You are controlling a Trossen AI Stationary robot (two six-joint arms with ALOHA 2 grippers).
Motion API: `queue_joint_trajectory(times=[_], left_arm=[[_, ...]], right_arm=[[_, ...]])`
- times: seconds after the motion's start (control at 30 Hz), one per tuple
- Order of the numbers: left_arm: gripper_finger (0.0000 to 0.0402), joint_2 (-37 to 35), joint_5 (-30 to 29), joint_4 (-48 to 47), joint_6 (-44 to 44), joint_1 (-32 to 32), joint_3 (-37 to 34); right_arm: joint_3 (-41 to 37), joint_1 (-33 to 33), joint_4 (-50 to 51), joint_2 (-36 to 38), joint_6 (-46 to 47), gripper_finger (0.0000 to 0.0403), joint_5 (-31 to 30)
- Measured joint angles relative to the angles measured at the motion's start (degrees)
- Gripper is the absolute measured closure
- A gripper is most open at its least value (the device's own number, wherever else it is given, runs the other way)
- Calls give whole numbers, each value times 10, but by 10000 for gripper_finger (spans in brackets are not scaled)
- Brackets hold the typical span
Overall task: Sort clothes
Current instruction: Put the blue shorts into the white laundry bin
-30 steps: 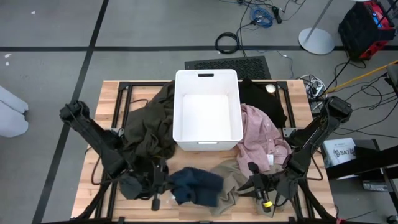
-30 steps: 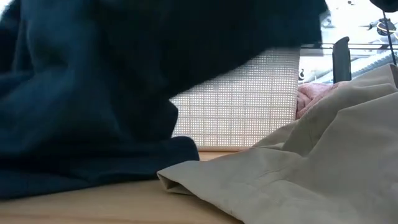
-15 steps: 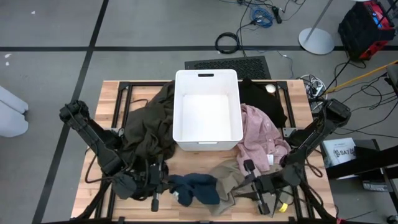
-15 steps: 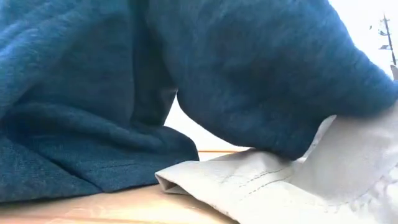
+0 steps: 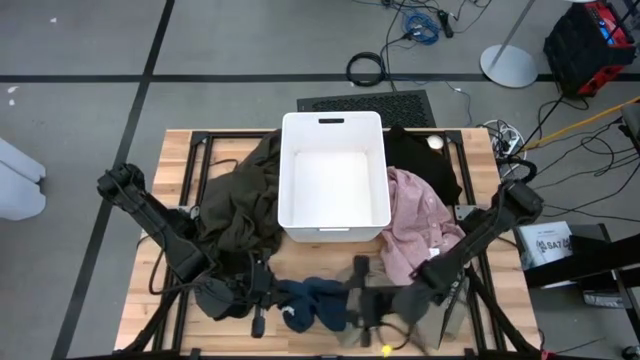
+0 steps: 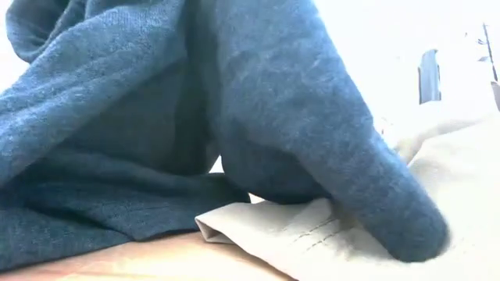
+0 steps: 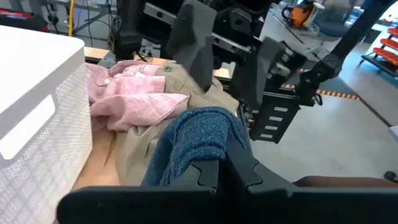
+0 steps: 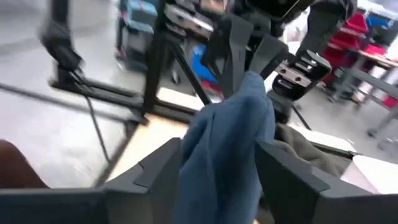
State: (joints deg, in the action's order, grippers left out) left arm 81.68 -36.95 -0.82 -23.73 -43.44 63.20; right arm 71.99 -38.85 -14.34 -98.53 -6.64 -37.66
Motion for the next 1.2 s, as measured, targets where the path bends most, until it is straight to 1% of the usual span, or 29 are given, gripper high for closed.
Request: queue_joint_trajectory(times=[0.1, 0.2, 0.3, 0.4, 0.47, 0.57, 0.63, 0.7, 0.73, 0.77, 0.87, 0.97, 1.03, 1.13, 1.2], left_arm=[[399, 1, 5, -2, 0, 0, 0], [397, 1, 24, -1, 0, 0, 0], [392, 1, 29, -3, 0, -4, 0], [390, 1, 29, -2, 0, -5, 0], [389, 1, 30, -2, 0, -5, 0], [387, 6, 33, 0, 1, -5, 0], [380, 14, 33, 1, 3, -5, 0], [365, 20, 34, -6, 5, -5, 0], [355, 22, 35, -14, 5, -5, 0], [343, 23, 41, -26, 5, -5, 0], [307, 18, 75, -66, 3, -7, 0], [279, 0, 74, -112, -13, -16, -1], [270, -12, 54, -154, -37, -25, -1], [266, -14, 17, -212, -74, -40, -1], [265, -8, -10, -217, -85, -48, -6]], right_arm=[[75, 8, 57, -41, 1, 198, 0], [126, 17, 124, -66, 24, 201, -6], [140, 29, 167, -76, 63, 207, -10], [139, 37, 171, -77, 86, 216, -12], [140, 40, 170, -76, 89, 228, -13], [140, 40, 170, -77, 88, 271, -12], [140, 40, 170, -77, 88, 315, -10], [140, 40, 173, -77, 87, 370, -10], [140, 40, 175, -77, 86, 385, -10], [140, 39, 178, -77, 87, 392, -12], [140, 39, 213, -72, 104, 399, -13], [140, 39, 247, -58, 123, 401, -19], [140, 37, 261, -44, 137, 401, -19], [140, 30, 283, -25, 161, 402, -26], [140, 25, 302, -17, 181, 402, -44]])
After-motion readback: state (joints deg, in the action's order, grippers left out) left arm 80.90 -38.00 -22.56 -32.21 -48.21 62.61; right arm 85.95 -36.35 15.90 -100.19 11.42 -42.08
